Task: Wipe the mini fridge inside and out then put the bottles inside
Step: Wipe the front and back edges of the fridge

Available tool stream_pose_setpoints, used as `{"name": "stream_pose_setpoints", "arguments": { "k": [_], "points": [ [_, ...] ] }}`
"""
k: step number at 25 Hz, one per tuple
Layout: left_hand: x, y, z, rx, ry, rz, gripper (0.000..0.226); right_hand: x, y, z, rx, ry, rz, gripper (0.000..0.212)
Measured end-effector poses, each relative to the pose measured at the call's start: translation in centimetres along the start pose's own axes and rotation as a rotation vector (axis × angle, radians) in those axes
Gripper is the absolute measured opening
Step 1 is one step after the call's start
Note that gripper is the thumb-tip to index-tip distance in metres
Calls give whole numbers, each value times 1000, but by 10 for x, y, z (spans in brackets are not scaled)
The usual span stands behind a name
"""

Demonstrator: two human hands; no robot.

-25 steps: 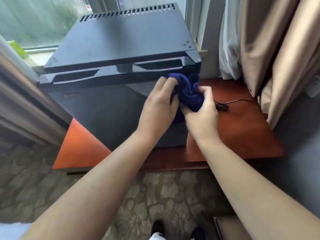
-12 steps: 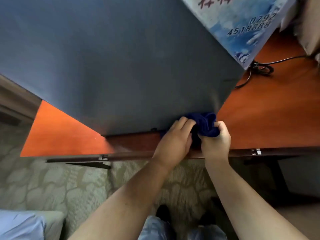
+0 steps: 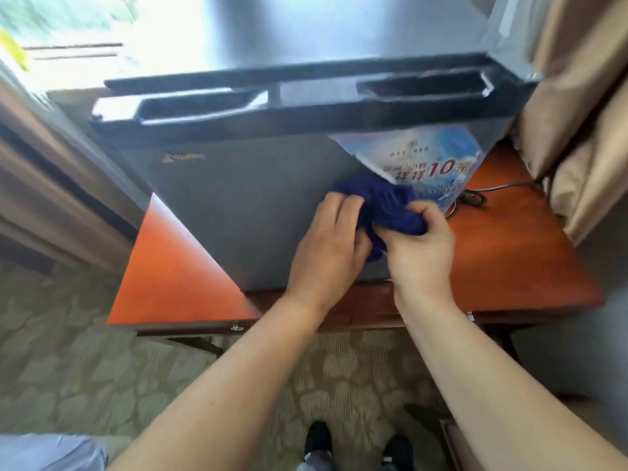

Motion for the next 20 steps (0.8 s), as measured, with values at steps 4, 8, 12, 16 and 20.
{"name": "stream_pose_setpoints", "arguments": {
  "k": [4,8,12,16,20],
  "points": [
    [33,-70,-1,-41,13,-267,37,-16,45,67,68,-148,106,28],
    [26,-80,16,-33,-3,-289,32,-25,62,57,114,-156,114,29],
    [-5,-56,50,-22,-96,-262,28,-33,69,10,75,-71,107,34],
    [-41,-33,84,2,-200,-124,24,-44,72,-42,53,131,105,36],
    [-64,-29,95,-61,-265,27,23,-52,68,-74,132,461,117,24]
  ]
}}
Point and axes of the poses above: each hand's wrist, its own x-axis towards the middle knuckle, its own y-axis out of the palm, z = x × y, the point moved 2 cm from there along x, towards the middle knuckle, and after that the axes turned 6 degrees about x, right-handed, at the moved point
